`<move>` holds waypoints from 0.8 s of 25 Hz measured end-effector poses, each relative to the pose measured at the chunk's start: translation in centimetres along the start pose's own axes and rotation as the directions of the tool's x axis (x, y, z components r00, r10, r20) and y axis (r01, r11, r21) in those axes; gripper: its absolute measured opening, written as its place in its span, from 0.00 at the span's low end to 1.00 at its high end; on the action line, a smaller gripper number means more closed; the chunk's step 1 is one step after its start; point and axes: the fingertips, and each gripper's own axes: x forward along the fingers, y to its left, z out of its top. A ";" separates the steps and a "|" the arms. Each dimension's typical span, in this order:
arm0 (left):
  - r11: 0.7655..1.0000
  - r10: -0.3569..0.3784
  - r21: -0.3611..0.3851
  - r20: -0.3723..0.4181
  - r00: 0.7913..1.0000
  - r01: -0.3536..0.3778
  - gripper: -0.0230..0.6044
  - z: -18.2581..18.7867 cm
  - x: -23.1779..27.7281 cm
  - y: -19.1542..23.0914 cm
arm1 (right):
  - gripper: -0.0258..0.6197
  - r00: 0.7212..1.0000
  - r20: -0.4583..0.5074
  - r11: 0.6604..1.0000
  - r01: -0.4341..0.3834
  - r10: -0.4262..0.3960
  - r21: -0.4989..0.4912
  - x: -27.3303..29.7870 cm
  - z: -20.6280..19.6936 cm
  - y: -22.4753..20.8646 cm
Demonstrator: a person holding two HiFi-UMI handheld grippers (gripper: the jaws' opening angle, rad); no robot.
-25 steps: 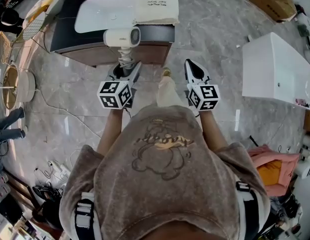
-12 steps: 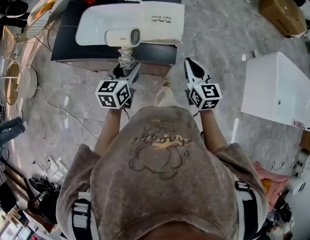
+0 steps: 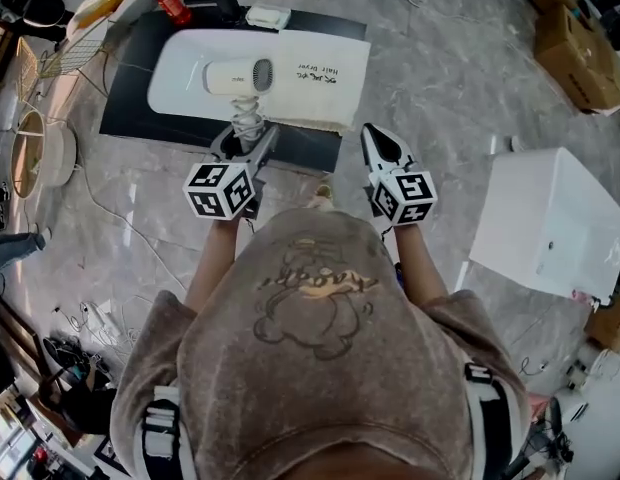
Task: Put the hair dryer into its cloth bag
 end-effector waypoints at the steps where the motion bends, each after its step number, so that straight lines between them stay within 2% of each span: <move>1: 1.000 0.006 -0.012 0.009 1.000 -0.006 0.45 0.3 0.5 0.0 | 0.04 1.000 -0.008 1.000 -0.016 0.016 -0.002 0.5 0.0 -0.4; 10: 0.997 0.070 -0.040 0.016 0.997 -0.070 0.45 1.6 2.7 2.1 | 0.04 0.995 -0.044 0.995 -0.086 0.084 -0.052 4.7 0.7 -2.2; 14: 0.997 0.069 -0.031 0.006 0.998 -0.068 0.45 2.1 3.0 3.2 | 0.04 0.996 -0.047 0.996 -0.079 0.077 -0.049 5.8 1.0 -2.3; 20: 1.000 0.030 -0.006 -0.013 0.999 -0.030 0.45 2.7 3.3 4.1 | 0.04 0.999 -0.041 0.999 -0.034 0.032 -0.041 6.6 1.7 -2.3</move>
